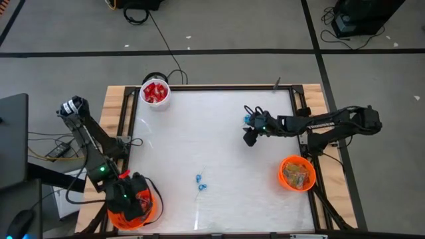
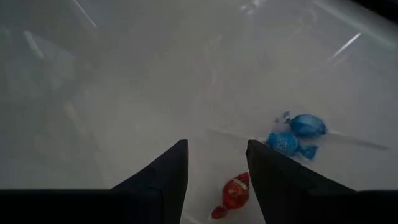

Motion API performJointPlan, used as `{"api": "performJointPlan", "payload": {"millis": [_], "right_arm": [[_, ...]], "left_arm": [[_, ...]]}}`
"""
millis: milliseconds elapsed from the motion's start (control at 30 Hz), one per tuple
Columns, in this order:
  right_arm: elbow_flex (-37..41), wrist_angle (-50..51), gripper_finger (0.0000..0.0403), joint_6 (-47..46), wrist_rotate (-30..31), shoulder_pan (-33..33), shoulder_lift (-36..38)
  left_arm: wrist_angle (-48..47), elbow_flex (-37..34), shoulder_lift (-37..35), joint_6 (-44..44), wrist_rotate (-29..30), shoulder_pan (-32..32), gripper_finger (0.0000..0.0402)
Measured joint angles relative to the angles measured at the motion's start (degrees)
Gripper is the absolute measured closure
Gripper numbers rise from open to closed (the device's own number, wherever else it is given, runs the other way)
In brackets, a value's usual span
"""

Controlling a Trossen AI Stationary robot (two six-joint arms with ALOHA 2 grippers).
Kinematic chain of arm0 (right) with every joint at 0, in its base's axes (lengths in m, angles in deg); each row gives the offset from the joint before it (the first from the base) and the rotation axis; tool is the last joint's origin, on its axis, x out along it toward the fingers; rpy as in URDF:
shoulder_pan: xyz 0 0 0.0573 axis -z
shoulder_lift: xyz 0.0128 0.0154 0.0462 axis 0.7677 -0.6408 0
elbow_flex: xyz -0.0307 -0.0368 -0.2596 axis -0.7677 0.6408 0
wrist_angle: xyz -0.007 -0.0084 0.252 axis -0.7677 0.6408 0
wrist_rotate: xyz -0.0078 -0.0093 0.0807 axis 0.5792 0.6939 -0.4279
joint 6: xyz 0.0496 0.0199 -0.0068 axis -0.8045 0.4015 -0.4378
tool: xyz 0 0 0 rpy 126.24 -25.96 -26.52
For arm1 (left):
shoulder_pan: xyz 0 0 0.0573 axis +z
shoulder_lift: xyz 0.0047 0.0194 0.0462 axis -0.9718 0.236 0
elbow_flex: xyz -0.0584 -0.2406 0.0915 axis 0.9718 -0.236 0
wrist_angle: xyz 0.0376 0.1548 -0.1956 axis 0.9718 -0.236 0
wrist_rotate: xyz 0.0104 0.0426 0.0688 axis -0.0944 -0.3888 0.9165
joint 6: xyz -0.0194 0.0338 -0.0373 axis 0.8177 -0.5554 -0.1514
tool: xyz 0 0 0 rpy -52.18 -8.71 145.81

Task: Sort candy by brand, put in halloween buckets
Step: Put the blue sucker into the left orange bucket

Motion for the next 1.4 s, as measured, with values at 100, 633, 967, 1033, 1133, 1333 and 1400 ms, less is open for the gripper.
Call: {"api": "performJointPlan", "payload": {"millis": [100, 633, 967, 1033, 1133, 1333, 1400], "right_arm": [[0.00, 0.10, 0.0228, -1.09, -3.42, 1.47, -0.52], [-6.15, 2.31, 0.0228, 9.83, 3.53, 7.73, -13.18], [-15.45, 16.53, 0.0228, 32.49, -5.12, 17.38, -14.19], [-16.53, 18.98, 0.0228, 35.38, -7.45, 19.33, -15.35], [-16.77, 20.52, 0.0230, 38.81, -7.58, 20.60, -16.13], [-16.72, 20.20, 0.0242, 42.85, -5.50, 21.79, -17.93], [-16.72, 19.16, 0.0248, 43.79, -5.63, 22.00, -19.02]], "left_arm": [[0.16, 0.02, -0.04, 0.06, 0.48, 0.12, 0.0213], [-10.13, 6.51, -0.28, -0.92, 19.89, 1.27, 0.0209], [-13.05, 8.17, -0.28, -19.04, 33.94, 3.73, 0.0209], [-12.91, 8.17, -0.24, -21.92, 38.33, 4.08, 0.0209], [-12.58, 7.93, -0.22, -24.97, 46.07, 4.36, 0.0209], [-12.29, 5.15, -0.22, -28.80, 56.12, 4.60, 0.0209], [-11.67, 3.62, -0.22, -28.79, 57.61, 4.93, 0.0209]]}}
